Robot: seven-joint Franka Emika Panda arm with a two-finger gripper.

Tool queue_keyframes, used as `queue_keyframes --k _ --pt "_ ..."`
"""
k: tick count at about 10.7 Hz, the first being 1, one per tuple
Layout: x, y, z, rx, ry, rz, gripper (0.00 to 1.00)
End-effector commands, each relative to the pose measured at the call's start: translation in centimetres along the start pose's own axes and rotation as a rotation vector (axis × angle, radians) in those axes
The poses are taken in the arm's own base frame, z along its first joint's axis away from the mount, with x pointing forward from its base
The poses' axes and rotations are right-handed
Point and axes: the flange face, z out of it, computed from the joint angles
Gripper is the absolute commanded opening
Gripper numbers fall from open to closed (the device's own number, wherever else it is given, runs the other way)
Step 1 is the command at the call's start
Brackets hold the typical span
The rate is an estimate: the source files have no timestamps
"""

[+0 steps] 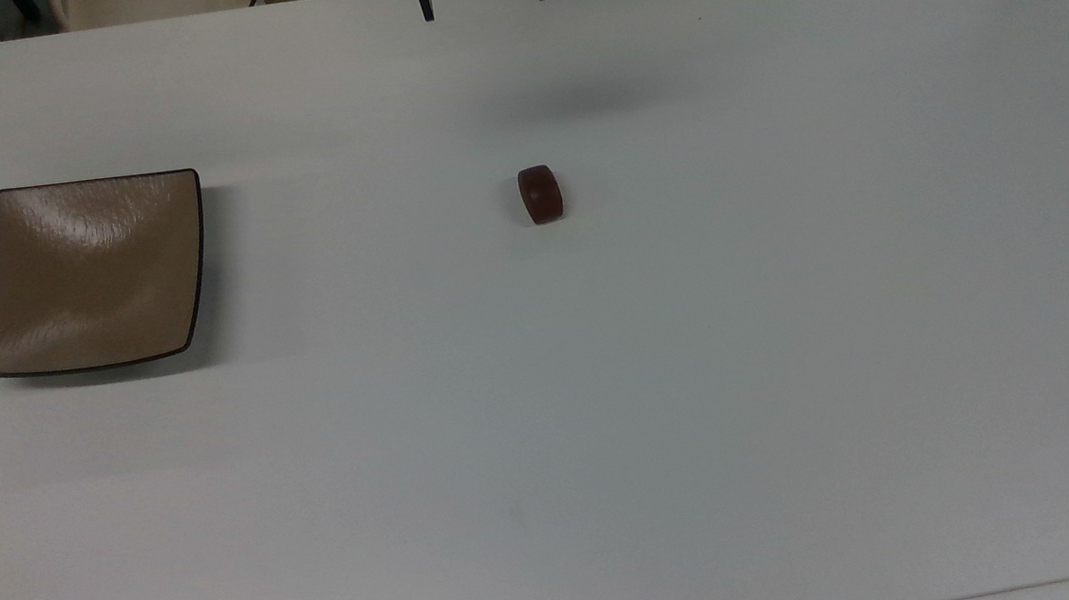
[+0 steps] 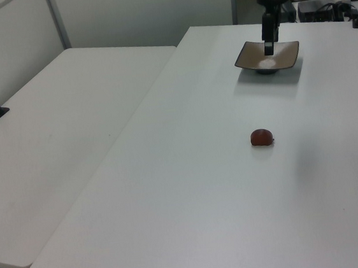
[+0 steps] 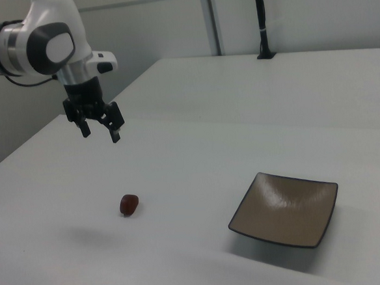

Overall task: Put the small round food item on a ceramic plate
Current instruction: 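Lower the open gripper over the reddish-brown food item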

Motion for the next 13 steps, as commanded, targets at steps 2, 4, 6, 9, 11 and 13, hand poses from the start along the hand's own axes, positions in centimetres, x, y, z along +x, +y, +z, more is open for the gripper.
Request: queue_keyframes --k 2,4,6,9,11,13 --pt "-0.7 -0.4 4.6 0.002 0.05 -0.008 1.0" --pt "-0.7 -0.2 6.5 0.001 0.053 -0.005 1.0" --pt "0.2 -1.8 10.2 -0.005 0.025 -0.032 1.0" --pt "1.3 -2.6 13.5 -0.019 0.016 -0.054 1.0" --pt "1.7 -2.5 15.5 -0.034 0.0 -0.063 1.0" --pt "1.9 -2.3 16.8 -0.034 0.017 -0.06 1.0"
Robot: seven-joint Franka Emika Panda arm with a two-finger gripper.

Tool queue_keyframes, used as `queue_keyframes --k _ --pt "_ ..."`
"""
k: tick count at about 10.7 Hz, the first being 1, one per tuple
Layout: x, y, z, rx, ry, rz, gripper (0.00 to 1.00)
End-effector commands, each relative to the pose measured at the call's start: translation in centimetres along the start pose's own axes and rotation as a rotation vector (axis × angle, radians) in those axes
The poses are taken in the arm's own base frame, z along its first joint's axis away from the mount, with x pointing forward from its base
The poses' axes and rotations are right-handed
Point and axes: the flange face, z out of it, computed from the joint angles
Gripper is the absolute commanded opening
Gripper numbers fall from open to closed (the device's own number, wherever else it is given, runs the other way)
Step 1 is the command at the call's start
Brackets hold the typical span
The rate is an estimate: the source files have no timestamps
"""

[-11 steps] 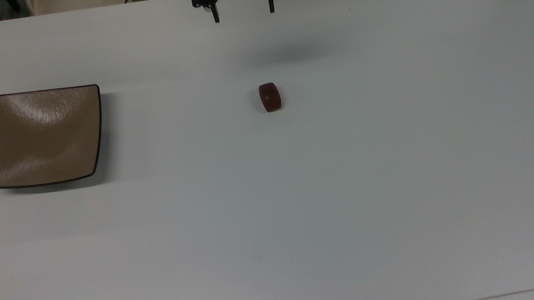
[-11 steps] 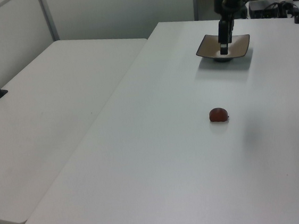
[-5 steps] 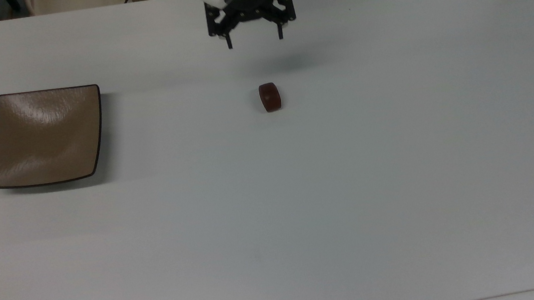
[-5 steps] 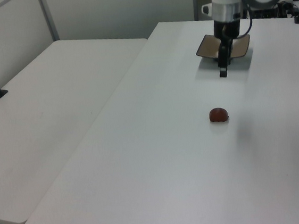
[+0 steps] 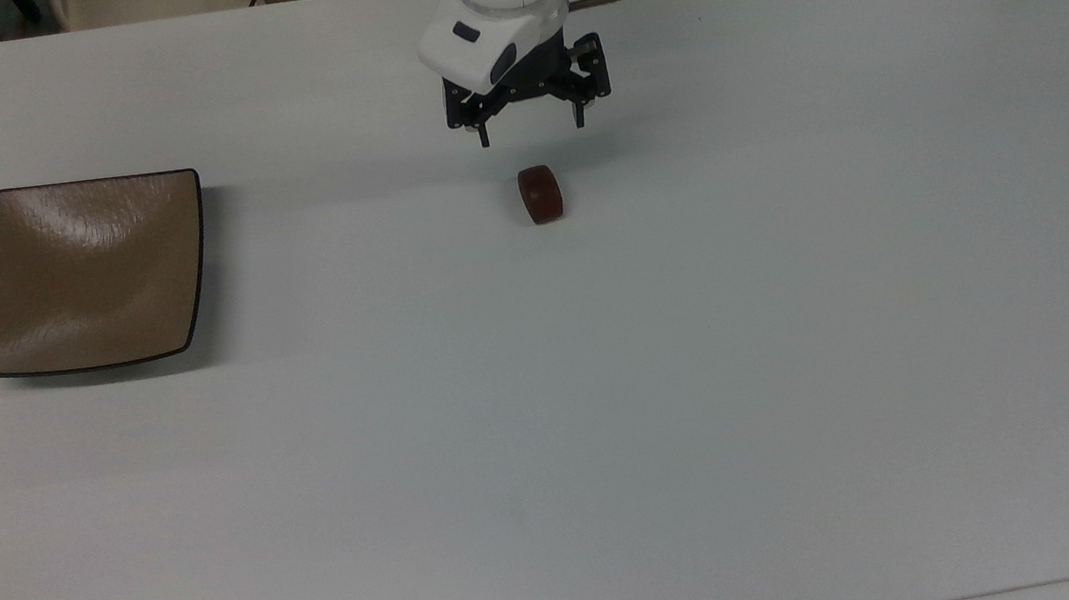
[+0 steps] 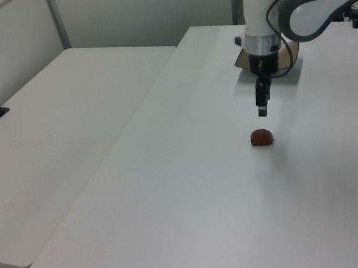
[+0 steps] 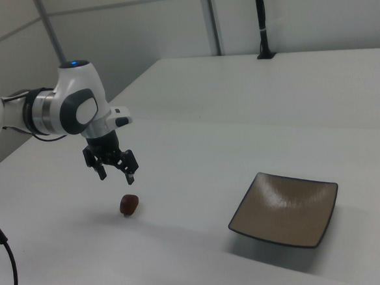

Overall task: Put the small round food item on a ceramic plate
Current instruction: 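Lower the open gripper over the reddish-brown food item, then close the gripper around the reddish-brown food item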

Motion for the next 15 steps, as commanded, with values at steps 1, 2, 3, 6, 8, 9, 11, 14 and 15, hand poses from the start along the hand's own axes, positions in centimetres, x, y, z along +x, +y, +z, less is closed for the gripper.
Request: queue_keyframes --k 1,2,3,6,8,9,11,14,15 --pt "0.0 0.2 1.9 -0.012 0.037 -0.005 1.0" --pt "-0.1 0.2 2.7 -0.012 0.038 -0.007 1.0" --pt "0.0 0.2 3.3 -0.011 0.044 0.0 1.0" --pt "0.4 0.2 5.8 -0.03 0.053 0.031 1.0" --pt "0.4 -0.1 7.7 -0.068 0.038 0.014 1.0" --pt "0.3 -0.2 8.0 -0.072 0.033 0.009 1.0" --pt "0.4 -0.2 9.0 -0.075 0.019 0.006 1.0" --pt "0.3 -1.1 9.8 -0.089 0.014 -0.032 0.87" --pt "0.4 -1.1 9.8 -0.09 0.017 -0.031 0.82"
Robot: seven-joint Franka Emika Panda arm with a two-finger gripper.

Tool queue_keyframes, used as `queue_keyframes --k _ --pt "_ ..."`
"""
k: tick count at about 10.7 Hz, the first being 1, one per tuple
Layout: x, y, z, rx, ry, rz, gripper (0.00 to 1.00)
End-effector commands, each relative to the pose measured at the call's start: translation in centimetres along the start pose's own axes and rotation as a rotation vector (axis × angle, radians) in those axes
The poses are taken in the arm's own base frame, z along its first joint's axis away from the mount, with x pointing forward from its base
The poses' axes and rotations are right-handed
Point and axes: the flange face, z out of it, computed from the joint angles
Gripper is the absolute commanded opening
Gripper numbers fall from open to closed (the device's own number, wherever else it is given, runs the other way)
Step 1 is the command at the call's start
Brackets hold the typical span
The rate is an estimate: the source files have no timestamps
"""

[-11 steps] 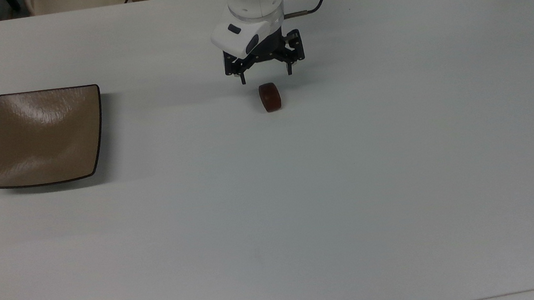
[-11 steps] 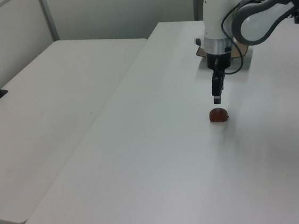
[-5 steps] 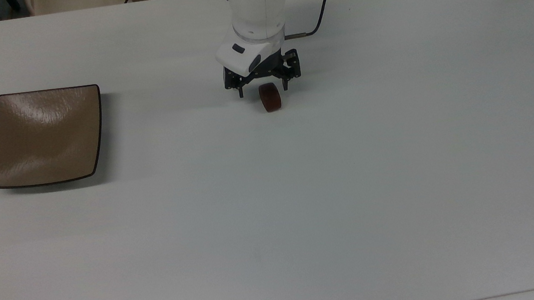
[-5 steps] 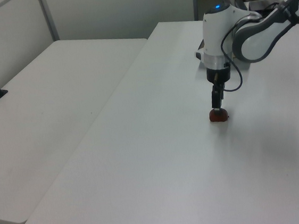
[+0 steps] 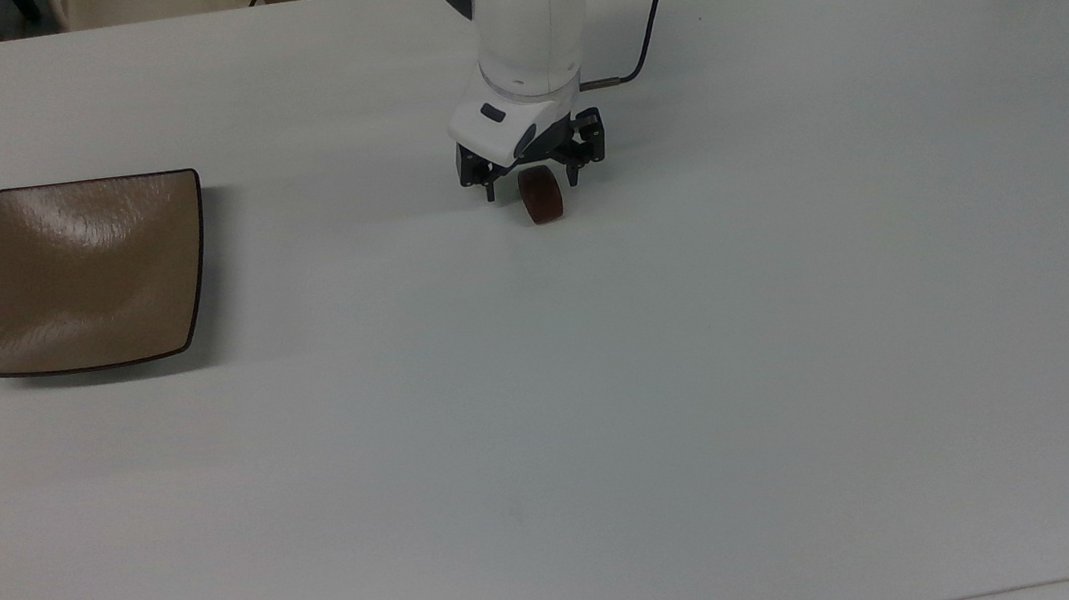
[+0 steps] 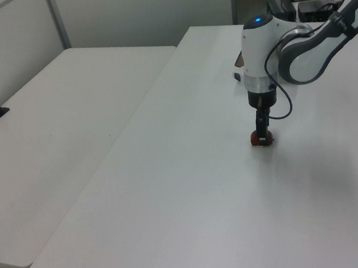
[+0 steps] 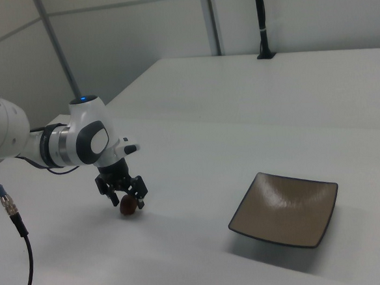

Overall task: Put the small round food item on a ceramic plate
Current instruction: 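Close the gripper around the reddish-brown food item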

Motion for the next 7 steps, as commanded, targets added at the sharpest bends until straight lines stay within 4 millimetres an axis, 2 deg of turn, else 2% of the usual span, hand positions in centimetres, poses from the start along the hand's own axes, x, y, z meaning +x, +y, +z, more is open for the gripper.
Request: queue_keyframes --k 1,3,7 --pt "-0.05 -0.49 0.3 -0.014 0.028 -0.004 0.78" --pt "0.06 -0.41 0.25 -0.013 0.031 -0.012 0.67" --pt "0.11 -0.32 0.36 -0.013 0.029 -0.011 0.34"
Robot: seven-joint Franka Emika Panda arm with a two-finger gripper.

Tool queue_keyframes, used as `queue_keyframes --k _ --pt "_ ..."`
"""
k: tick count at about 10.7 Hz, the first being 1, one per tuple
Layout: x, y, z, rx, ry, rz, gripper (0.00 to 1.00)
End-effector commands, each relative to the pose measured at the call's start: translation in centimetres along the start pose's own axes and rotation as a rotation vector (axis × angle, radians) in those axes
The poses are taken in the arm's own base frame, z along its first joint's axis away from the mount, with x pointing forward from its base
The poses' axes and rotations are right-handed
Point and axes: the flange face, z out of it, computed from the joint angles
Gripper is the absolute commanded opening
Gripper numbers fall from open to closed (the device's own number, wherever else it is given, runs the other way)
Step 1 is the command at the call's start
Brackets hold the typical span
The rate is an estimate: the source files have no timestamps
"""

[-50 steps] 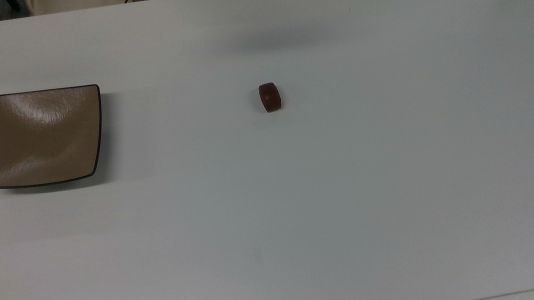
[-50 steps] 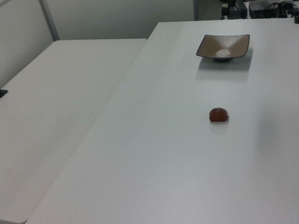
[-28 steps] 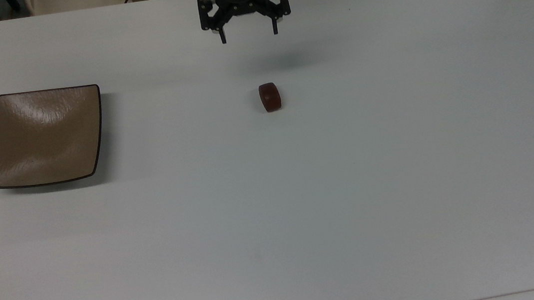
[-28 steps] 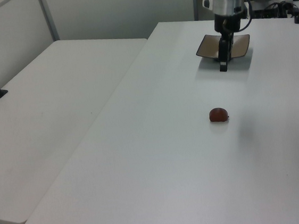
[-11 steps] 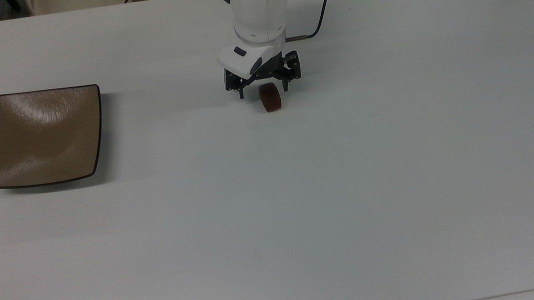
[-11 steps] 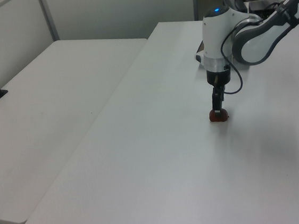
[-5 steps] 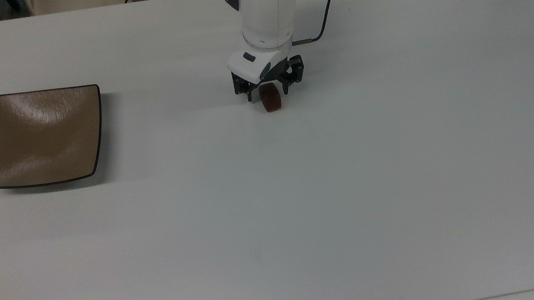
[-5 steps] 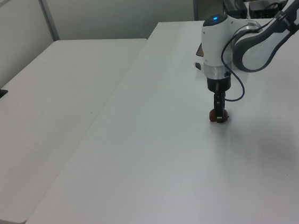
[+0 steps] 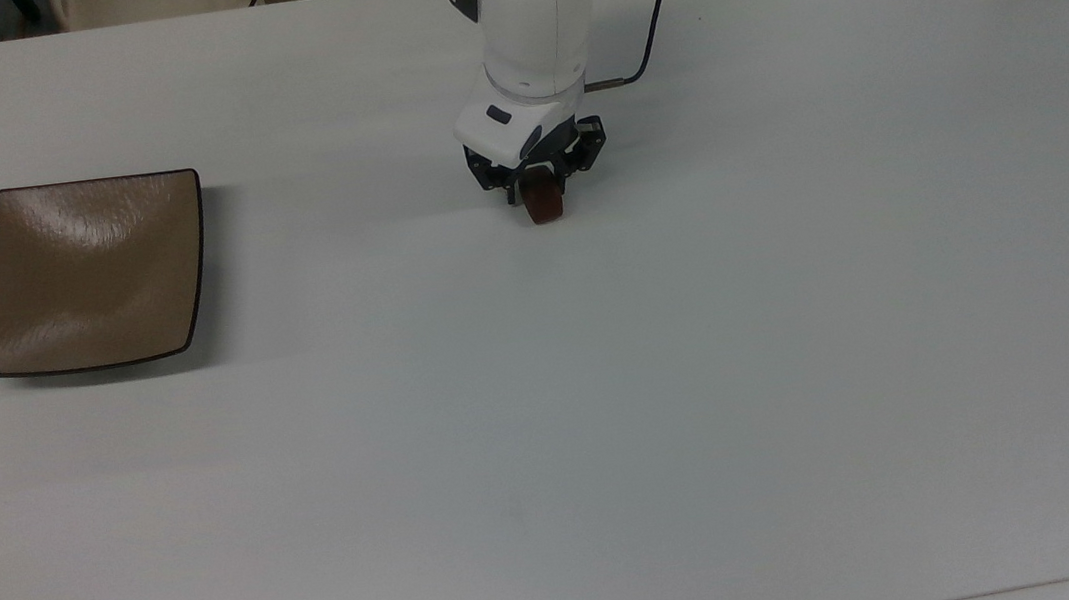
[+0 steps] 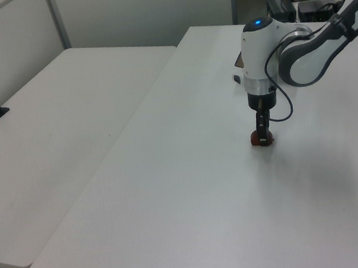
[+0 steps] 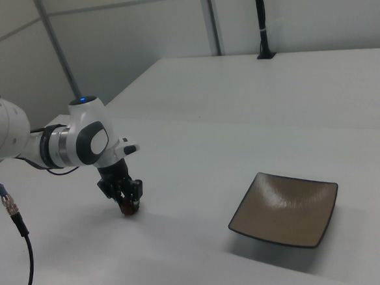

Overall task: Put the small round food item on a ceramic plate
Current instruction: 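Lift the held food item up off the table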

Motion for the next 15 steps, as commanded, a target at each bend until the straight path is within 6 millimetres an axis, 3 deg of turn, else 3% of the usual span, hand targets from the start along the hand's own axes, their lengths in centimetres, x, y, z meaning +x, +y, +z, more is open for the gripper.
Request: queue_keyframes --k 1,6,8,10,15 --pt "0.2 0.0 0.0 -0.011 0.031 -0.002 0.27" --pt "0.2 0.1 -1.1 -0.012 0.04 0.003 0.24" --pt "0.6 0.4 -3.2 -0.014 0.063 0.008 0.24" --pt "1.3 1.4 -6.2 -0.016 0.064 0.033 0.24" --pt "2.8 5.9 -16.0 -0.005 0.071 0.13 0.25"
